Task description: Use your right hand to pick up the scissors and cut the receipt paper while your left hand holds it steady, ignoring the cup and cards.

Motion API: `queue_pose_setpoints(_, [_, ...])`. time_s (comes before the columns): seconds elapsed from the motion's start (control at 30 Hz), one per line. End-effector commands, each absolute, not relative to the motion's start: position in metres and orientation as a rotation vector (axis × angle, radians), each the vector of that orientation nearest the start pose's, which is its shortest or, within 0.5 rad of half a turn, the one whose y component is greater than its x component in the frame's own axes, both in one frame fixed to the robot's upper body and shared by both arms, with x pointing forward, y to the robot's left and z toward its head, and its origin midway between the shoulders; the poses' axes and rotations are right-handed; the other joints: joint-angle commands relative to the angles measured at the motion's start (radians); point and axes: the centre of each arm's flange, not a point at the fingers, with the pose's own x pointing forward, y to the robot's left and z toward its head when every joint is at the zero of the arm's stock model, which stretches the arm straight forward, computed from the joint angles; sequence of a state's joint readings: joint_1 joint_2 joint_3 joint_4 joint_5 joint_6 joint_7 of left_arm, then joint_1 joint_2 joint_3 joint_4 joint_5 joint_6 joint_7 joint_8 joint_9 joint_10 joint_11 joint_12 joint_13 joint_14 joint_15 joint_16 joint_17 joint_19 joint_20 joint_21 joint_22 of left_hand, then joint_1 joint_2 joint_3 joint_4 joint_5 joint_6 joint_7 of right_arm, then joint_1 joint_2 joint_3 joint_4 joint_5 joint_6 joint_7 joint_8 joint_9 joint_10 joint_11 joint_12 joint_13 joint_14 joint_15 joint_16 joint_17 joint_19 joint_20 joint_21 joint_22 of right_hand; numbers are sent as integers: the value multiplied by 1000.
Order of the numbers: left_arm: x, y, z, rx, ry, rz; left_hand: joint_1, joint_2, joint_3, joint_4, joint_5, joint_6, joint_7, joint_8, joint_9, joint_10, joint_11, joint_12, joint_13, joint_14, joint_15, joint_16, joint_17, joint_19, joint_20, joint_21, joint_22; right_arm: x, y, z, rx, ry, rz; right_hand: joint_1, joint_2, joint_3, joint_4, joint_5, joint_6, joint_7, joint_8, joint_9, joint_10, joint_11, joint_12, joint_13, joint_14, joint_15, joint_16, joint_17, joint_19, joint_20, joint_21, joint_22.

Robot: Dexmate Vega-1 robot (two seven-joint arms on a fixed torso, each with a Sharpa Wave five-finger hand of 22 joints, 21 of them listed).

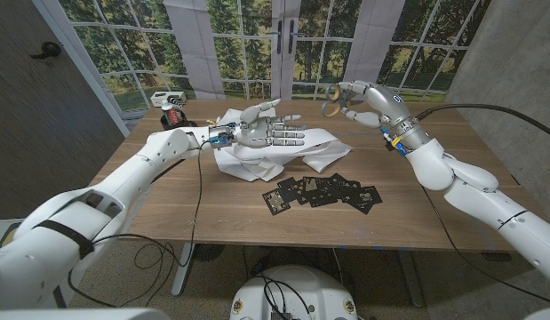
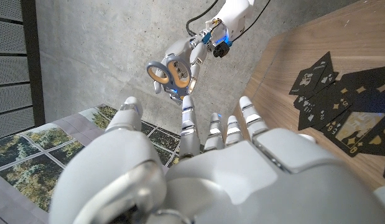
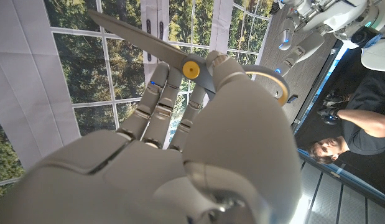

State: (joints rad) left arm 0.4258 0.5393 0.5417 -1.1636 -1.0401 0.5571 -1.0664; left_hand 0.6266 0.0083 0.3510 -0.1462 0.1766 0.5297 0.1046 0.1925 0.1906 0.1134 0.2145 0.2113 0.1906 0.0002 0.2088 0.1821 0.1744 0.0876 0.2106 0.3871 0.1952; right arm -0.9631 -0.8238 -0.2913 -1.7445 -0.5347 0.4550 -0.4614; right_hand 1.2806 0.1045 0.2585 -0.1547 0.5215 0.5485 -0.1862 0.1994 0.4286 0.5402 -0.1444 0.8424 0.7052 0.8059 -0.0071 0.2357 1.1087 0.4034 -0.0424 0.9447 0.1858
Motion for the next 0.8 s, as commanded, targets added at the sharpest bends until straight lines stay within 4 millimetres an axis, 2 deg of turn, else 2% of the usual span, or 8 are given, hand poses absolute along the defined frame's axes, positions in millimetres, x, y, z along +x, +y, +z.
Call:
queue_pose_setpoints(0.03, [624, 174, 44, -203, 4, -1439, -2, 2, -3, -1, -3, -3, -24, -1, 1, 7, 5, 2, 1, 4, 4, 4, 3, 4, 3, 0, 0, 509, -251, 63, -1204, -1343, -117, 12, 14, 32, 1, 2, 9, 4, 0, 6, 68, -52, 2, 54, 100, -232, -3, 2, -5, -62, 9, 1])
queue_pose_setpoints(0.2, [625, 171, 42, -206, 16, -1447, 3, 5, -3, -4, -3, 4, -59, 3, -1, -16, 5, -8, 0, -22, 6, -5, 3, -12, 4, -15, -3, 509, -248, 64, -1215, -1359, -115, 11, 14, 33, 1, 2, 11, 2, 0, 6, 68, -52, 1, 55, 103, -232, -5, 3, -6, -63, 13, 0])
queue_pose_setpoints(0.37, [627, 166, 41, -216, 21, -1457, 8, 7, -3, -5, -3, 0, -67, 1, -1, -46, 4, -18, -1, -47, 7, -8, 3, -31, 4, -32, -6, 507, -246, 66, -1225, -1378, -120, 11, 13, 33, 0, 2, 12, 2, 0, 6, 69, -53, 2, 56, 104, -232, -7, 3, -7, -63, 17, 0])
queue_pose_setpoints(0.43, [628, 164, 40, -217, 29, -1465, 11, 8, -3, -6, -3, -4, -81, 1, -1, -55, 4, -19, -1, -56, 7, -8, 3, -38, 4, -39, -6, 506, -246, 66, -1222, -1380, -123, 11, 13, 33, 1, 2, 12, 1, 0, 6, 69, -53, 1, 55, 105, -232, -7, 4, -8, -63, 18, 0])
queue_pose_setpoints(0.67, [631, 158, 40, -224, 36, -1483, 16, 11, -2, -7, -2, -17, -98, -3, -1, -62, 4, -19, -1, -66, 8, -8, 3, -42, 3, -46, -7, 506, -244, 65, -1222, -1381, -119, 11, 12, 34, 0, 1, 13, 0, -1, 6, 68, -52, 1, 57, 106, -233, -10, 3, -10, -64, 21, 0])
queue_pose_setpoints(0.8, [633, 153, 39, -227, 47, -1501, 20, 14, -1, -8, -2, -22, -120, -3, -2, -65, 3, -17, -1, -71, 8, -6, 4, -44, 3, -50, -7, 507, -241, 66, -1219, -1386, -116, 11, 11, 34, 0, 1, 12, 0, -1, 6, 69, -53, 0, 56, 107, -233, -11, 3, -10, -63, 24, 0])
